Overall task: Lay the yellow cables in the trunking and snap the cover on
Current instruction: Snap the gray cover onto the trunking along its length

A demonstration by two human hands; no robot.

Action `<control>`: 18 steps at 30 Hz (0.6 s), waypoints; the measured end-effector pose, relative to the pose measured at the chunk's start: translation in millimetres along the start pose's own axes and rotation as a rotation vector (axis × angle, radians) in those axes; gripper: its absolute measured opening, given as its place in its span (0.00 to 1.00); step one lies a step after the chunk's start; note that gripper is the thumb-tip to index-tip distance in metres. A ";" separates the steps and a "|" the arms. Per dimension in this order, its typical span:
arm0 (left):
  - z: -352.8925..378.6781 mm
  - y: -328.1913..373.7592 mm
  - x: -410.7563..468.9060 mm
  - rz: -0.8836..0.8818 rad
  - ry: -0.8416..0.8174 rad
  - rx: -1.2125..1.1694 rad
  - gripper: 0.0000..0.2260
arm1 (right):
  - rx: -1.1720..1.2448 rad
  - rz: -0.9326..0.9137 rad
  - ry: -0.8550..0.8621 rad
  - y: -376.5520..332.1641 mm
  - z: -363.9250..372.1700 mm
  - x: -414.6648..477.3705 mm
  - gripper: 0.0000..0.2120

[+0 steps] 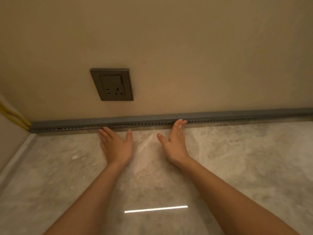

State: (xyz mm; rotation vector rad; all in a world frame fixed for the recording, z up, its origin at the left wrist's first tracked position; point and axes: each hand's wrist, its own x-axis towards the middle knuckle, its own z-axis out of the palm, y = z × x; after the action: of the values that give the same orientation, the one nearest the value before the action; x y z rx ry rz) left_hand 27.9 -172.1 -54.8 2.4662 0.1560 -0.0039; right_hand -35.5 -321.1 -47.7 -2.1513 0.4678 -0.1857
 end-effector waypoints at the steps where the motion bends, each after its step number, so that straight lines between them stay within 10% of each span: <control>1: 6.4 14.1 -5.7 -0.030 -0.015 -0.074 0.37 | 0.056 -0.011 -0.045 0.4 -6.2 -1.6 0.40; 9: 64.2 117.0 -56.3 -0.310 0.101 -0.318 0.22 | 0.363 0.052 -0.498 19.2 -99.1 2.8 0.36; 18: 119.5 176.6 -84.0 -0.251 -0.034 -0.467 0.23 | 0.511 0.172 -0.426 96.5 -186.6 34.1 0.11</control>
State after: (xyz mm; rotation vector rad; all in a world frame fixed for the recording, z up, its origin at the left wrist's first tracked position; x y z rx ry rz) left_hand -31.1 -392.7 -35.4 1.9672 0.4027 -0.1052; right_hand -85.5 -525.8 -18.2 -1.5813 0.3111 0.2274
